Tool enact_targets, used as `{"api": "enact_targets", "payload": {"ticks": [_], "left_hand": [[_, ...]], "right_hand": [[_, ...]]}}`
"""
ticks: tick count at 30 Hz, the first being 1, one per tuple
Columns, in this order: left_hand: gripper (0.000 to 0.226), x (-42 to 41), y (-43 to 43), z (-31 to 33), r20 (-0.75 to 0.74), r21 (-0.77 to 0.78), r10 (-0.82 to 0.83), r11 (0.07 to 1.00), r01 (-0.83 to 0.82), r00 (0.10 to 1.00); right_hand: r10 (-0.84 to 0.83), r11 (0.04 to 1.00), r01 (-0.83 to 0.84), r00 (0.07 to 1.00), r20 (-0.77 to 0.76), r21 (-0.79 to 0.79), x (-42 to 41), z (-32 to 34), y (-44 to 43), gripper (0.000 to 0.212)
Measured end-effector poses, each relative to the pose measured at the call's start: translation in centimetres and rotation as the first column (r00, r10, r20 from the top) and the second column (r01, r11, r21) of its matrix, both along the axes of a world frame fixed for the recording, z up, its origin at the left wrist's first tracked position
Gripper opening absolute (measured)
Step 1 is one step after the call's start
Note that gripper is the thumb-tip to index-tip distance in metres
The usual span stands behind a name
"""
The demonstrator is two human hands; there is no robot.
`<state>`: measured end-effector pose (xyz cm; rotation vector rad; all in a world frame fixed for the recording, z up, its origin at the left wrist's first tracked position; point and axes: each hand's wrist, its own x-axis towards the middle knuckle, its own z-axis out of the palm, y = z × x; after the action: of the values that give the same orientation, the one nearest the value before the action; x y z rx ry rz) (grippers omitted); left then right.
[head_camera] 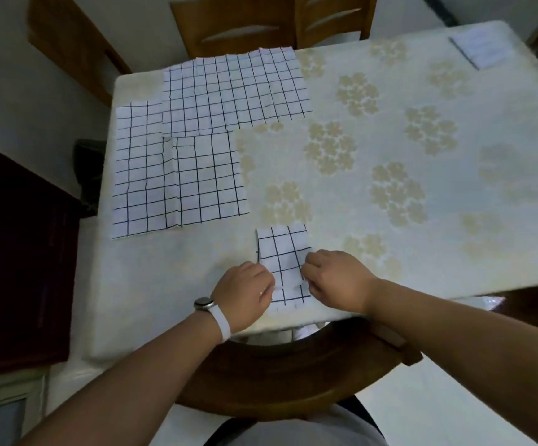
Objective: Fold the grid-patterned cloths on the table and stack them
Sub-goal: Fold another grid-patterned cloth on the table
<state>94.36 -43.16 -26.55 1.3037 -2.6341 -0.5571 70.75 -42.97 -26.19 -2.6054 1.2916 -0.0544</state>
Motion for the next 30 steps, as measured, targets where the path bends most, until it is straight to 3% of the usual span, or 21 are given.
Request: {"api": "enact_targets", "payload": {"ticks": [4, 11, 17, 21, 24, 30], "left_hand": [[0.005, -0.1, 0.8, -2.2, 0.078, 0.002, -0.047, 0.999, 0.047, 0.996], [0.009, -0.1, 1.7, -4.9, 0.217, -0.025, -0.167, 0.984, 0.177, 0.962], [0.01, -0.2, 2.3, -5.2, 0.306, 0.055, -0.153, 0.988, 0.143, 0.94], [0.031, -0.6, 1.0, -3.8, 0.258, 0.048, -0.092, 0.995, 0.082, 0.962], [0.036, -2.0, -1.4, -2.6, 0.187, 0.023, 0.015, 1.0, -0.02, 0.982], [0.084, -4.2, -5.6, -3.2, 0.496, 0.231, -0.066, 0.971, -0.058, 0.866]], "right_hand": [[0.039, 0.998, -0.036, 0.997, -0.062, 0.058, 0.7, -1.9, 1.5, 0.009], [0.1, 0.993, -0.089, 0.985, -0.139, 0.083, 1.6, -4.4, 3.1, 0.028], [0.124, 0.989, -0.112, 0.985, -0.121, 0.1, 1.3, -4.7, 3.3, 0.036], [0.052, 0.995, -0.044, 0.994, -0.093, 0.089, 1.5, -3.8, 1.7, 0.019], [-0.046, 0.997, 0.051, 0.995, -0.094, 0.051, 1.6, -3.4, -0.7, 0.027], [-0.052, 0.979, 0.098, 0.968, -0.246, 0.178, 1.0, -5.0, -4.6, 0.077]]}}
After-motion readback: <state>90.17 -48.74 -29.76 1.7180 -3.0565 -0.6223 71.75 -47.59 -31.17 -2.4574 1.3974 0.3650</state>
